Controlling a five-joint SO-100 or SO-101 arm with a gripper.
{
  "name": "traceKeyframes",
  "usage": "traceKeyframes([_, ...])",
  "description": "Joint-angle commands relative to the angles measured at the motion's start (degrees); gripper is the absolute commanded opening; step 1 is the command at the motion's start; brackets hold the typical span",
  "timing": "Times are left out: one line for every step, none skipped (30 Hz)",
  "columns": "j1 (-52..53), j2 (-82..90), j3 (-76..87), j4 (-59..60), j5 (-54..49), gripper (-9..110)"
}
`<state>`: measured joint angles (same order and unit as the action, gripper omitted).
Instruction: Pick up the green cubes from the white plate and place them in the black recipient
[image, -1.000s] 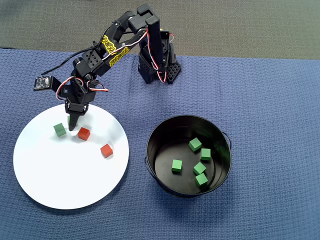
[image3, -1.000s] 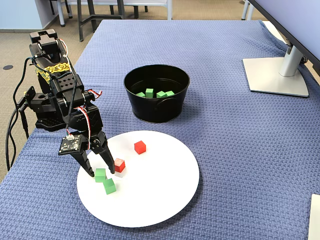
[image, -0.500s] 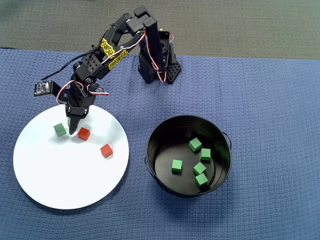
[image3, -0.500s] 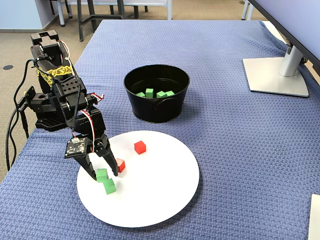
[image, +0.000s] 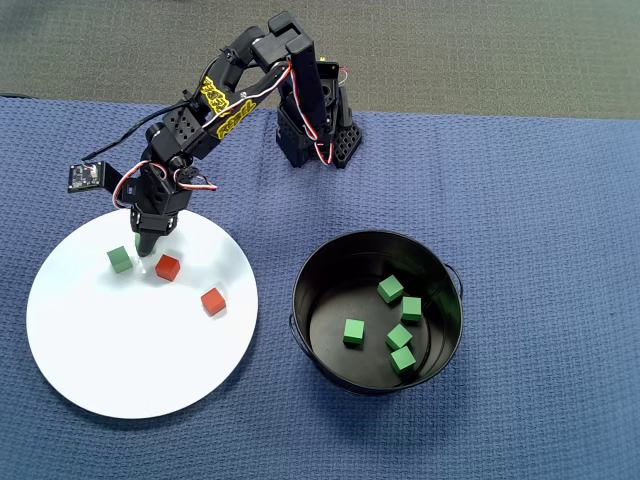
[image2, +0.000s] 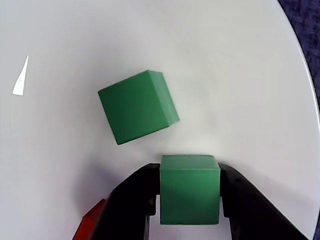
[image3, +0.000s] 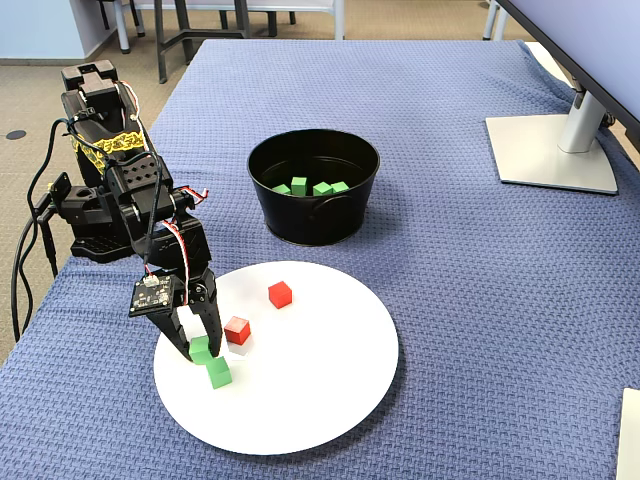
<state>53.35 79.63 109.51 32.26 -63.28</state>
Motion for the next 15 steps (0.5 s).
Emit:
traceKeyframes([0.6, 1.2, 0.1, -1.0, 0.2, 0])
traceKeyframes([0.8, 1.4, 0.1, -1.2, 1.1, 0])
traceKeyframes([0.9, 1.9, 0.1, -1.5, 2.2, 0])
traceKeyframes([1.0, 2.6, 0.1, -1.5, 3.2, 0])
traceKeyframes([1.1, 3.7, 0.1, -1.5, 4.3, 0])
traceKeyframes([1.1, 4.8, -0.1, -1.2, 5.4, 0])
traceKeyframes([1.1, 6.3, -0.6, -0.1, 6.5, 0])
traceKeyframes([0.8, 7.9, -1.3, 1.8, 7.4, 0])
traceKeyframes([0.4, 9.7, -2.0, 3.3, 8.3, 0])
traceKeyframes([-0.1, 11.3, -2.7, 4.3, 9.5, 0])
traceKeyframes([-0.8, 12.9, -3.7, 5.8, 10.3, 0])
traceKeyframes([-1.6, 14.5, -5.0, 7.6, 11.3, 0])
traceKeyframes([-2.5, 16.1, -6.2, 9.2, 12.5, 0])
traceKeyframes([-3.5, 17.9, -7.1, 11.2, 13.6, 0])
traceKeyframes([-4.7, 19.7, -8.3, 13.5, 14.7, 0])
